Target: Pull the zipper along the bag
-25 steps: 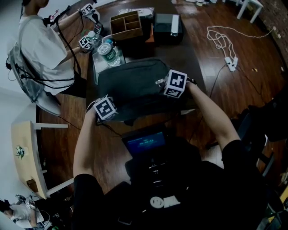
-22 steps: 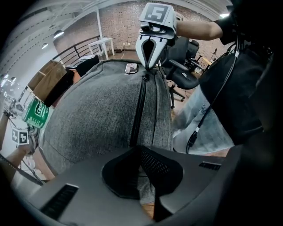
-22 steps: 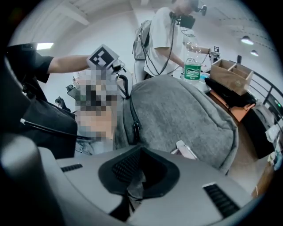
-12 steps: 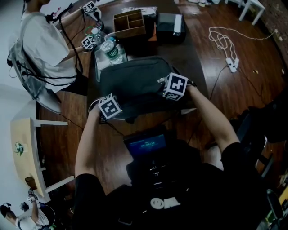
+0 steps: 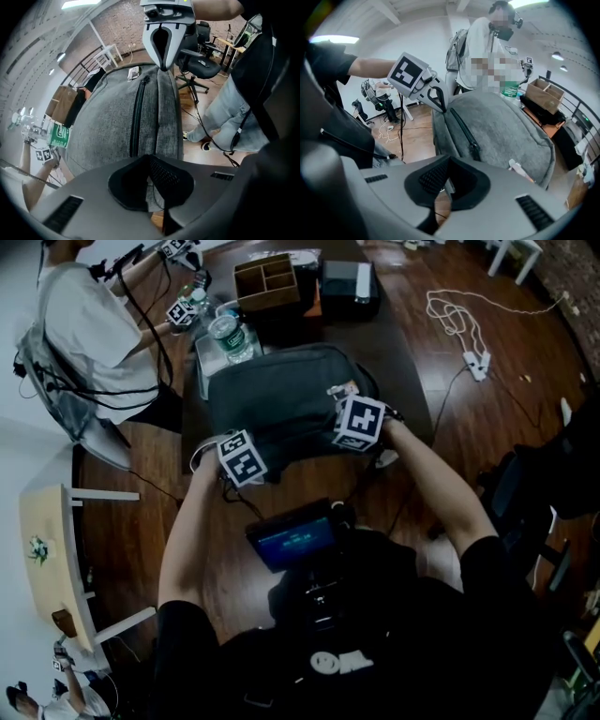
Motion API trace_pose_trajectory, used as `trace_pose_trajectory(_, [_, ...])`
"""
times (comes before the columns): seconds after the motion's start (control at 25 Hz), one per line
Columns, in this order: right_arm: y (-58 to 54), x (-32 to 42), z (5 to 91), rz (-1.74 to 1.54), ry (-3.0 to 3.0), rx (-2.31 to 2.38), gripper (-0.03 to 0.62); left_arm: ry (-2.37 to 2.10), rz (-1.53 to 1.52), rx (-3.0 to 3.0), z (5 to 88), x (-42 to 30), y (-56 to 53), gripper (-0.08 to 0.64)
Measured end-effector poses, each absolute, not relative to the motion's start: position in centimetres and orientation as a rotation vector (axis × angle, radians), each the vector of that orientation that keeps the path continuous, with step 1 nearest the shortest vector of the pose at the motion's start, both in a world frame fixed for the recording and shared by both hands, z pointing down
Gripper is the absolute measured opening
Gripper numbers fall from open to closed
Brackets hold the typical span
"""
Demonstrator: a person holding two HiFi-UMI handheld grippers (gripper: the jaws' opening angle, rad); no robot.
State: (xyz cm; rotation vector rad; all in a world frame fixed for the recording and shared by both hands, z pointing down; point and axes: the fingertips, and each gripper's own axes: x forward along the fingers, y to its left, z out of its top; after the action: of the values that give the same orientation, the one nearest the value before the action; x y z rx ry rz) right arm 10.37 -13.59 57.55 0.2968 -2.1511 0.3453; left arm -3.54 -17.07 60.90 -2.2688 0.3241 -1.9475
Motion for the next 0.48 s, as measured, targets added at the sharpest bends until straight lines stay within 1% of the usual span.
trace_pose_trajectory(0.28, [-9.6, 6.5, 56.7, 0.282, -2.145, 0.27, 0.008, 0.148, -1.971, -2.305, 61.9, -3.8, -10.7, 0.0])
trace_pose_trajectory(0.48, [-4.3, 3.9, 56.2, 0.242, -2.146, 0.279, 0.008, 0.186, -1.993, -2.336, 62.0, -6.2, -4.8, 0.0])
